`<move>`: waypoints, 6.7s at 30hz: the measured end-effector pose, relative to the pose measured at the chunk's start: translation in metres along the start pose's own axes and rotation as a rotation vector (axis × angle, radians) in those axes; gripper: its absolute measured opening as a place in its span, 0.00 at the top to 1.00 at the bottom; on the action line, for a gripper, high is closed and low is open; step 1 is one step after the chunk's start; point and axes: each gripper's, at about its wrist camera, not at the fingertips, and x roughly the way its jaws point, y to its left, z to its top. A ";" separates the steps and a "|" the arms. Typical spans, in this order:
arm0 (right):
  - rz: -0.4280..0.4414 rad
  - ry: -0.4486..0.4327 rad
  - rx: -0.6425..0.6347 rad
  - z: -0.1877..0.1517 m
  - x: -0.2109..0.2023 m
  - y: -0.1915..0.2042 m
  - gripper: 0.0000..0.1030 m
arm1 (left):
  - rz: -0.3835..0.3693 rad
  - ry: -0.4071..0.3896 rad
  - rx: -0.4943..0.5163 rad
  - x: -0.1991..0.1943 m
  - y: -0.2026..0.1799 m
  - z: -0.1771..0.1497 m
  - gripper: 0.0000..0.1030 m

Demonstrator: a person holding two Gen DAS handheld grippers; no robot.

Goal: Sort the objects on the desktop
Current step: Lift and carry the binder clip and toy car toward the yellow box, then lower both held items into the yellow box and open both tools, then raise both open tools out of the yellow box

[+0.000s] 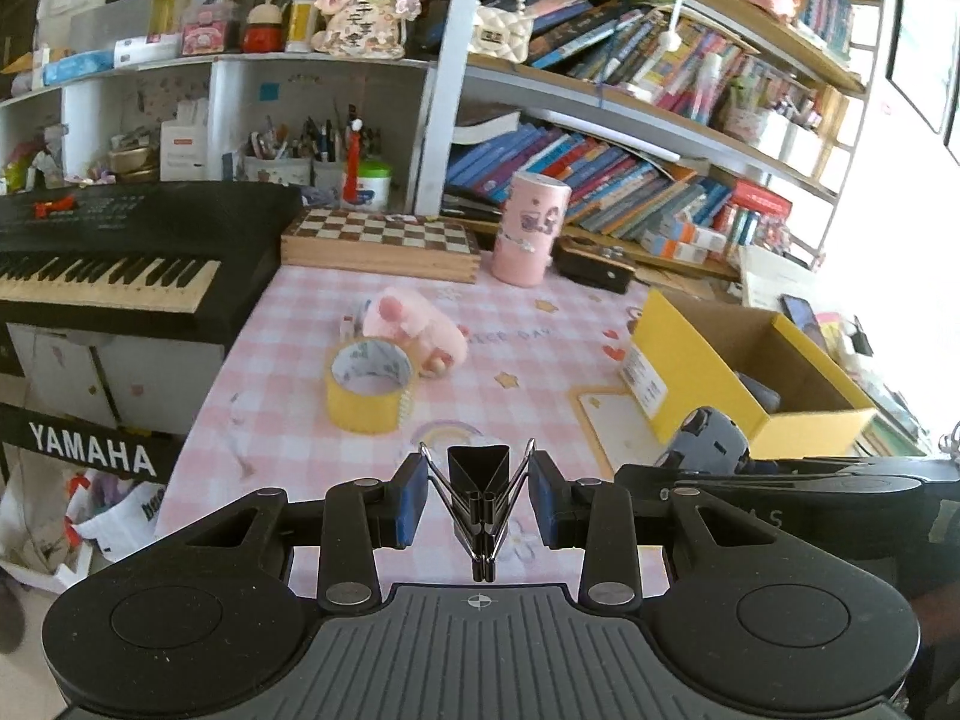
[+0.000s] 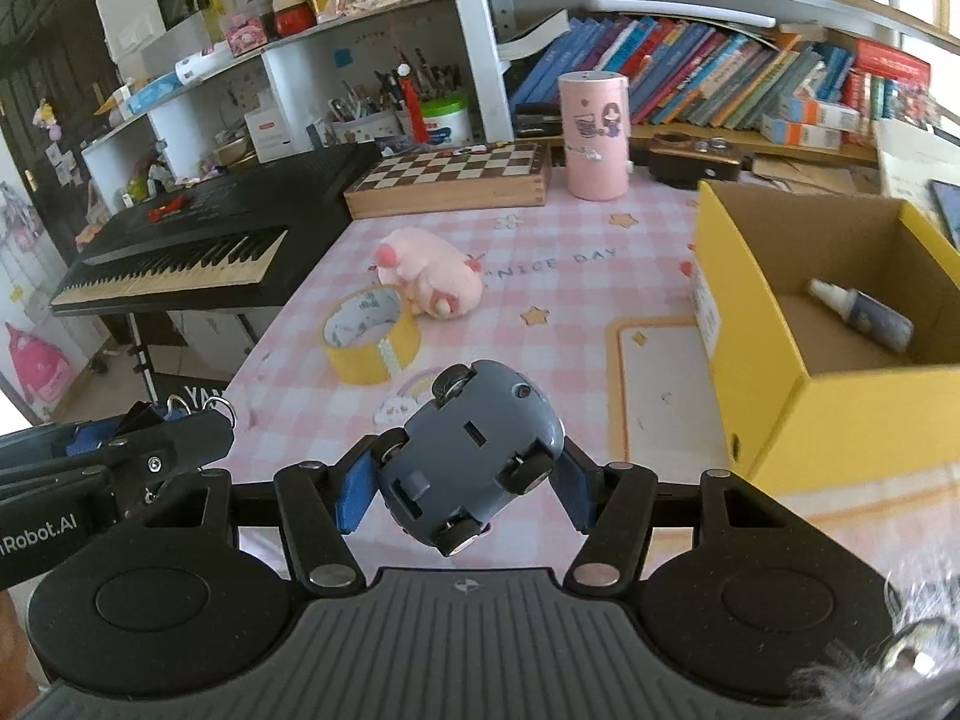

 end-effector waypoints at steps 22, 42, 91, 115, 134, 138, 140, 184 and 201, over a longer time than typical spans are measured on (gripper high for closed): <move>-0.235 -0.078 0.189 -0.082 -0.103 -0.043 0.44 | -0.264 0.041 0.180 -0.022 -0.073 -0.032 0.66; -0.339 -0.043 0.328 -0.096 -0.121 -0.120 0.44 | -0.396 0.116 0.309 0.016 -0.155 -0.034 0.66; -0.091 -0.150 -0.069 0.092 -0.035 -0.308 0.44 | -0.007 0.005 0.320 0.197 -0.288 0.061 0.66; 0.032 0.344 -0.692 0.099 0.116 -0.286 0.44 | 0.109 0.256 0.469 0.271 -0.287 0.050 0.66; -0.018 0.143 -0.489 0.115 0.047 -0.299 0.33 | 0.117 -0.045 0.297 0.183 -0.273 0.071 0.17; -0.040 -0.013 -0.389 0.116 0.003 -0.302 0.28 | 0.142 -0.133 0.234 0.144 -0.259 0.071 0.15; -0.053 -0.071 -0.328 0.112 -0.016 -0.303 0.28 | 0.158 -0.152 0.212 0.131 -0.252 0.067 0.14; -0.200 -0.052 0.085 -0.068 -0.067 -0.101 0.25 | 0.205 -0.027 0.126 0.006 -0.097 -0.045 0.05; -0.138 -0.046 0.030 -0.077 -0.056 -0.021 0.25 | 0.239 -0.022 0.100 -0.028 -0.031 -0.057 0.04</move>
